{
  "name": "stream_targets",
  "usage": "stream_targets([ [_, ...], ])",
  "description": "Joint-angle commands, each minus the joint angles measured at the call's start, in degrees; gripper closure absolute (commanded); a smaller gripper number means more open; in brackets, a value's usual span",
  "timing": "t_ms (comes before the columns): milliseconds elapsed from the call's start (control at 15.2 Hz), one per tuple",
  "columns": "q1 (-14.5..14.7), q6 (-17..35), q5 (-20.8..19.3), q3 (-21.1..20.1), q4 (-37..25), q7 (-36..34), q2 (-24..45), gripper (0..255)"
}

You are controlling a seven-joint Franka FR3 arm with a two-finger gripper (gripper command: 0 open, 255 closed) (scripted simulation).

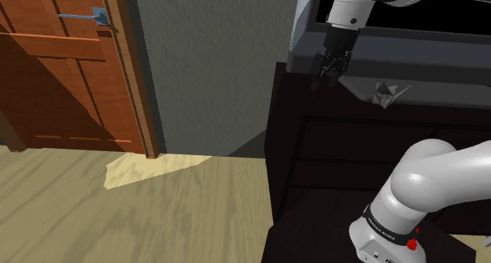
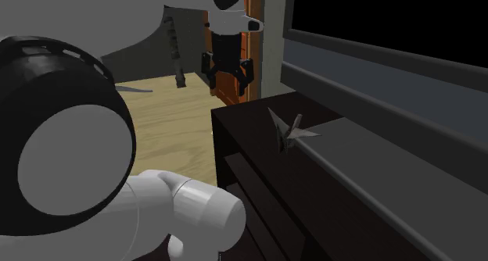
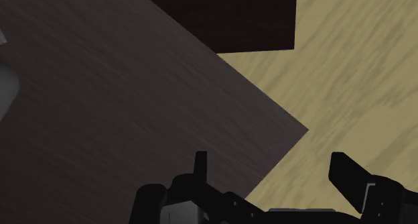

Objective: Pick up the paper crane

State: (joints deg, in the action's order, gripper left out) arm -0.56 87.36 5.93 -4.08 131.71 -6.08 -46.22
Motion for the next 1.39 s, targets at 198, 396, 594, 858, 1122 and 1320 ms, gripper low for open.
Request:
stream_targets([
  [198, 1.5, -3.2, -2.5, 4.4, 1.9, 8.4, -4.7, 0],
  [396, 3.0, -6.5, -5.7, 9.1, 2.8, 17.0, -8.6, 0],
  [594, 4.5, -9.6, -9.4, 14.1, 2.7, 25.7, -11.5, 0],
  [858, 6.9, -13.4, -15.1, 20.9, 1.0, 37.5, -13.8, 0],
  [1122, 10.0, -16.6, -21.0, 27.9, -2.4, 49.6, -14.4, 0],
  [1320, 11.4, -17.2, -23.7, 30.9, -3.2, 54.5, -14.6, 0],
])
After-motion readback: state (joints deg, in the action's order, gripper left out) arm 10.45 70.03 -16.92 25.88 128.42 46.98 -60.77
